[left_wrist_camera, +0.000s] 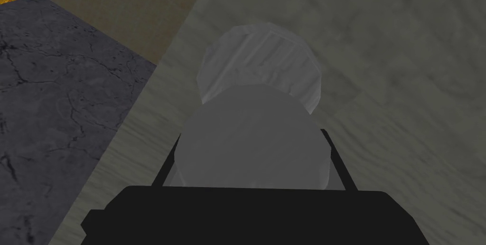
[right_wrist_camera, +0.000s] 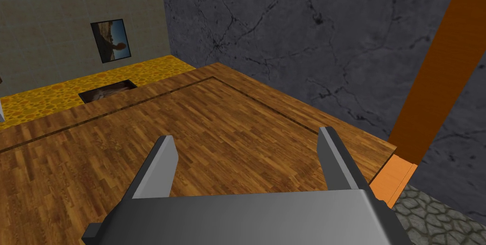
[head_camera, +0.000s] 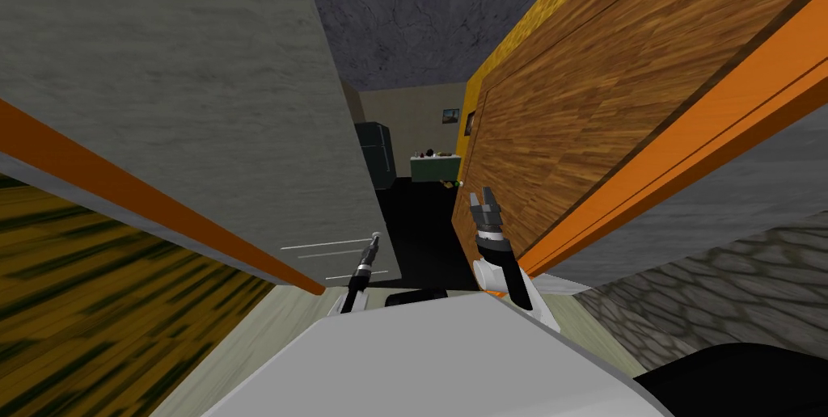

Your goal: Push the door open

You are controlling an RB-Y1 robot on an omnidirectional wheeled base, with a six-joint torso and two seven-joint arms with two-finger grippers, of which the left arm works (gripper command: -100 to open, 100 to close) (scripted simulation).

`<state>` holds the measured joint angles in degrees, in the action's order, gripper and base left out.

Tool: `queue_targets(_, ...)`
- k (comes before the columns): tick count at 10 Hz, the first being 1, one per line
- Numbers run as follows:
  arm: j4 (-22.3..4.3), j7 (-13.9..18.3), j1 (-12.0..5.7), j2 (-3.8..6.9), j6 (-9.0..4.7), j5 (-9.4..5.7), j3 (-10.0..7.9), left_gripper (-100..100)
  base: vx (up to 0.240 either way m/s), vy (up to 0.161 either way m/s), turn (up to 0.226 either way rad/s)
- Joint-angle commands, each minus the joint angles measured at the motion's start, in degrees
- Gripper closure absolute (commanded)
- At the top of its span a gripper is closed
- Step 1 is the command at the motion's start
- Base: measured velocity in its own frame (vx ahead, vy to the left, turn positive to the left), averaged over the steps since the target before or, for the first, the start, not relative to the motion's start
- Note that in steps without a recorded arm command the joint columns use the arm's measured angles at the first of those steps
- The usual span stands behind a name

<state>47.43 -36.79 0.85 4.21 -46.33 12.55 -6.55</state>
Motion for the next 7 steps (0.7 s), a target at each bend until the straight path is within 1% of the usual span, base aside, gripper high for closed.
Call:
queue_targets(1,0.50,2.86,-0.14,0.49,0.48,-1.16,-0.99,100,0.048,-0.007,-0.007)
queue_targets(2,0.50,3.66,-0.14,0.49,0.48,-1.16,-0.99,100,0.034,-0.001,-0.002)
queue_targets(3,0.31,5.43,-0.32,0.55,0.45,-1.82,-1.24,100,0.037,0.002,-0.013)
queue_targets(4,0.31,6.00,-0.32,0.55,0.45,-1.82,-1.24,100,0.034,0.001,-0.009)
queue_targets(5,0.12,8.17,-0.51,0.59,0.42,-2.51,-1.51,100,0.035,0.001,-0.004)
queue_targets(6,0.12,8.36,-0.51,0.59,0.42,-2.51,-1.51,100,0.034,0.010,0.009)
queue_targets(7,-0.07,10.63,-0.69,0.63,0.39,-3.20,-1.78,100,0.040,0.014,-0.003)
